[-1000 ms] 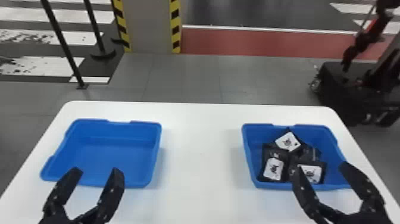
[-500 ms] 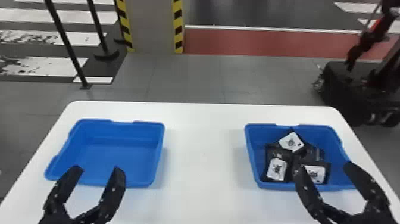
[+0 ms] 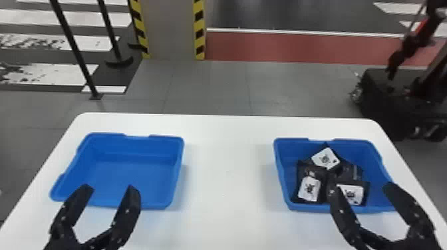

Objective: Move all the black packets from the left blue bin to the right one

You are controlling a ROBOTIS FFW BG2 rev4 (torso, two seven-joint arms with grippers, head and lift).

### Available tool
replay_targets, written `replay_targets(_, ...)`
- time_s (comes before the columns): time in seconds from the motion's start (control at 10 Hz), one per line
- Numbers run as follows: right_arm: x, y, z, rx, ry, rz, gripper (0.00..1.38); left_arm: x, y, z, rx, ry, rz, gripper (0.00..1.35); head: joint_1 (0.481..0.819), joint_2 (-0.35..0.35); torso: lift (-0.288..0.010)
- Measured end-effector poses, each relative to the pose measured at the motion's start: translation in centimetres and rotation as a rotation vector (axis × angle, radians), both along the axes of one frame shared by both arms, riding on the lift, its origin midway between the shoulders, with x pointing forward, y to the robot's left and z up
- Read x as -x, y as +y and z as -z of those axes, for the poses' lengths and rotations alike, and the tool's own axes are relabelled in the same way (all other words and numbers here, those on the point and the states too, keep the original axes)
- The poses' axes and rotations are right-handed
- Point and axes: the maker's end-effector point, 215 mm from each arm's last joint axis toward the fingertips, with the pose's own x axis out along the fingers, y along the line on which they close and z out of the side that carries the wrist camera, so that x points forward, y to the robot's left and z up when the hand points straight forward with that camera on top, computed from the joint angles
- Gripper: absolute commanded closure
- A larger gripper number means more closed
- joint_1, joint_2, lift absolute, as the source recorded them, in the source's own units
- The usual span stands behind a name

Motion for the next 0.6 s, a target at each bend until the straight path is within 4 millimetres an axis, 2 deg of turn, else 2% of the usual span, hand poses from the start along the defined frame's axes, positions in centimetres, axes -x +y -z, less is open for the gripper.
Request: replay_targets(0.6, -0.06, -0.04, 0.13, -0.005, 0.001, 0.001, 0.15, -0.02, -0.13, 0.27, 0.004, 0.009, 0.004, 0.11, 0.695, -0.019, -0.11)
